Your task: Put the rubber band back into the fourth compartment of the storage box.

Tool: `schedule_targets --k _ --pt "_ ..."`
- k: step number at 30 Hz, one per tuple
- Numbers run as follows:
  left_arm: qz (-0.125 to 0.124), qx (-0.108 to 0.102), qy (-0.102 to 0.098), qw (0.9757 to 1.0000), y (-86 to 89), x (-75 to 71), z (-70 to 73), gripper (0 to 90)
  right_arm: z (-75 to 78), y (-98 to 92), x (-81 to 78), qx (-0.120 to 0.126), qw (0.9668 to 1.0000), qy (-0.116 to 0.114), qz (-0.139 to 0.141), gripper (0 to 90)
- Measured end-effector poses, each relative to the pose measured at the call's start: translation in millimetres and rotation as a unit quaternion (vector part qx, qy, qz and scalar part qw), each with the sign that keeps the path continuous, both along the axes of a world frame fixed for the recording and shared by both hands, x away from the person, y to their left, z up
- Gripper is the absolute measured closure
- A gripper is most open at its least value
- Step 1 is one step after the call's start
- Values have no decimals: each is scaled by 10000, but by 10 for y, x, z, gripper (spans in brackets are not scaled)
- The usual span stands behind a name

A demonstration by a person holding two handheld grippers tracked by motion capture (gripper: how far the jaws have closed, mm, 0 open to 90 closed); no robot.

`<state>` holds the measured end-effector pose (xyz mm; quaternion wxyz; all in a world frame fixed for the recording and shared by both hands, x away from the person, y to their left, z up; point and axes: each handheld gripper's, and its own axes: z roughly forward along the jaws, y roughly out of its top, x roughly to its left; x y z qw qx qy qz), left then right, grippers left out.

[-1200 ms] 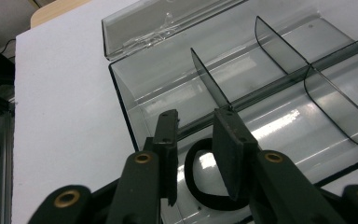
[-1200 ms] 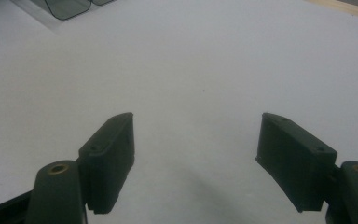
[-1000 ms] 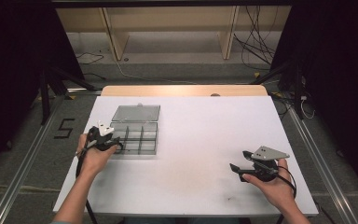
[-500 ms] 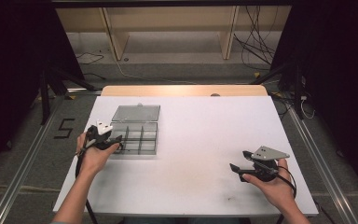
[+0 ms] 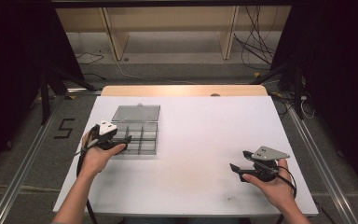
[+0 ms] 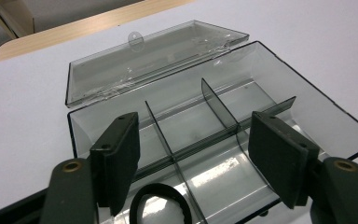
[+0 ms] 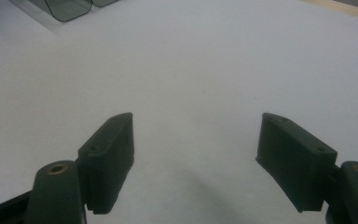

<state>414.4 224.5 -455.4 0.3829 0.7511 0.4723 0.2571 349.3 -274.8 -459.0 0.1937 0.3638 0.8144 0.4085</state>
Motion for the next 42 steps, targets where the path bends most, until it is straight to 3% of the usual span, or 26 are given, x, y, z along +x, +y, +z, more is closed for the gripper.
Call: schedule_targets --k 11,18,25,34,42 --pt "-190 -87 24 9998 -136 -60 65 288 5 -7 -7 32 10000 -7 -15 279" --pt "-389 11 36 9992 -224 -118 105 273 2 -7 -4 24 10000 -11 -16 279" --pt "-526 -170 64 9985 -289 -182 144 253 5 -8 -7 33 10000 -7 -8 282" --pt "-617 -49 95 9980 -382 -246 178 181 5 -7 -8 27 10000 -8 -5 284" --pt "-995 -274 -65 9946 -480 -349 237 176 5 -6 -8 26 10000 -11 -5 282"
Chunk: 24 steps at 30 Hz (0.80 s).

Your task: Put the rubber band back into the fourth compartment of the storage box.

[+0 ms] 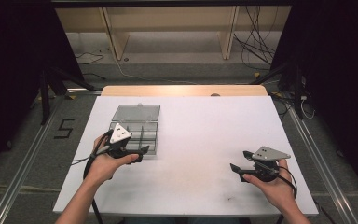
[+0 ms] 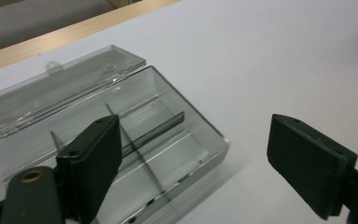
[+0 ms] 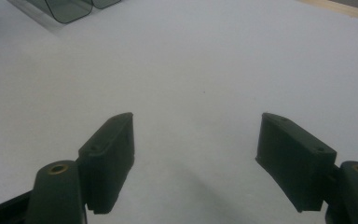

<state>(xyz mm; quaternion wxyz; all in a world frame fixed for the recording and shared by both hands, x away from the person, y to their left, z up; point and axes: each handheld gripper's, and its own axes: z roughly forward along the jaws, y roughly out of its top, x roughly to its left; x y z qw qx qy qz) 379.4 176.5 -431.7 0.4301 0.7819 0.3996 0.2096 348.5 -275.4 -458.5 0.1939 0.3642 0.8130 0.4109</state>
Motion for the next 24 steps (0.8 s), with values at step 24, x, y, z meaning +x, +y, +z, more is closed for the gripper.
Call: schedule_targets --k 24 --pt "-419 206 -336 9983 -80 -460 -143 178 6 2 -9 10 10000 0 27 279"
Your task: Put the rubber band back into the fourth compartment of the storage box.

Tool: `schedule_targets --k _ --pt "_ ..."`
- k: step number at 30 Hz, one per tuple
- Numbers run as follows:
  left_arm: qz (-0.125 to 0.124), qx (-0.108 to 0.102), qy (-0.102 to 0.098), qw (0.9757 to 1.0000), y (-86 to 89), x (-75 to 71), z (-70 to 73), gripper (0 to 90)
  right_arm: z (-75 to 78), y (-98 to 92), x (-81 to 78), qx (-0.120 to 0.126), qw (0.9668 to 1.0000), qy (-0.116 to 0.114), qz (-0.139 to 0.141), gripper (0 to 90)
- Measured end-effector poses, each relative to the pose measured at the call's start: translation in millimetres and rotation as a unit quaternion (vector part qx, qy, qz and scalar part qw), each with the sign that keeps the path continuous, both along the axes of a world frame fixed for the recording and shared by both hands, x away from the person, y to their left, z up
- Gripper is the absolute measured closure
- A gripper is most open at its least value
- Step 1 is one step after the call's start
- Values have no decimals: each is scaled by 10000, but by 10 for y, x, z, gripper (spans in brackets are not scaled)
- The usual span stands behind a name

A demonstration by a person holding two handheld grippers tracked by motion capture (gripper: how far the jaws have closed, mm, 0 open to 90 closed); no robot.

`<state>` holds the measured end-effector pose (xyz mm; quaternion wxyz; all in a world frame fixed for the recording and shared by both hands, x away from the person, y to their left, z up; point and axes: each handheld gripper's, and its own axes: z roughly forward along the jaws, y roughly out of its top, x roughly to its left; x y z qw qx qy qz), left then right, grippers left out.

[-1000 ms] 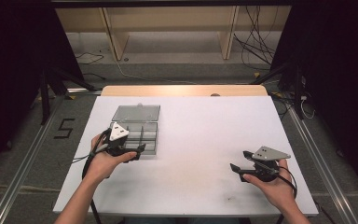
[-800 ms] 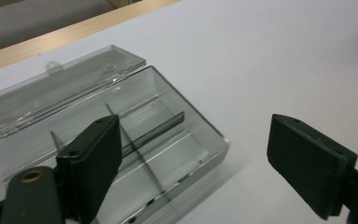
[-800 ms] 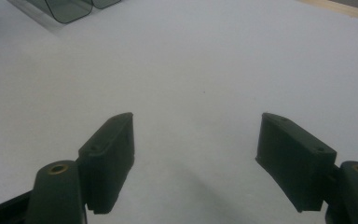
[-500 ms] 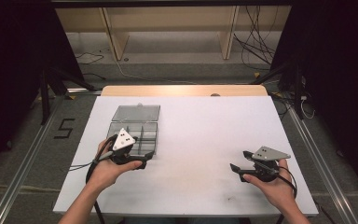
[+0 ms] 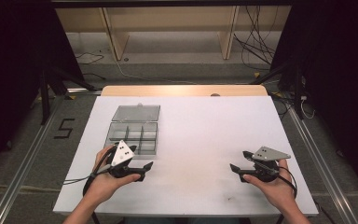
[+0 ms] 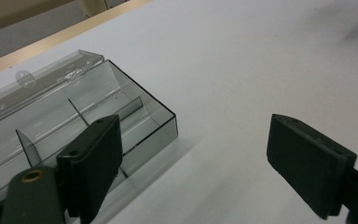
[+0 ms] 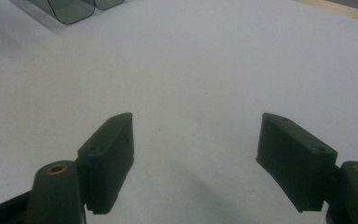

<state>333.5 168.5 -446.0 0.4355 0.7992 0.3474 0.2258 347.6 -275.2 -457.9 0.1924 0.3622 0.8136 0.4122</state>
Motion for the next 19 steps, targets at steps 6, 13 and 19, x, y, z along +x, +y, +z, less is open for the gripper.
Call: schedule_targets --k 6,13,19 --pt "62 274 -123 9995 45 -47 -58 179 -1 0 2 8 10000 -14 27 279" --pt "150 267 -90 9995 64 -34 -108 180 2 -6 3 24 10000 -6 20 278" --pt "177 265 -101 9994 63 -28 -119 181 0 -13 3 37 10000 10 -9 278"
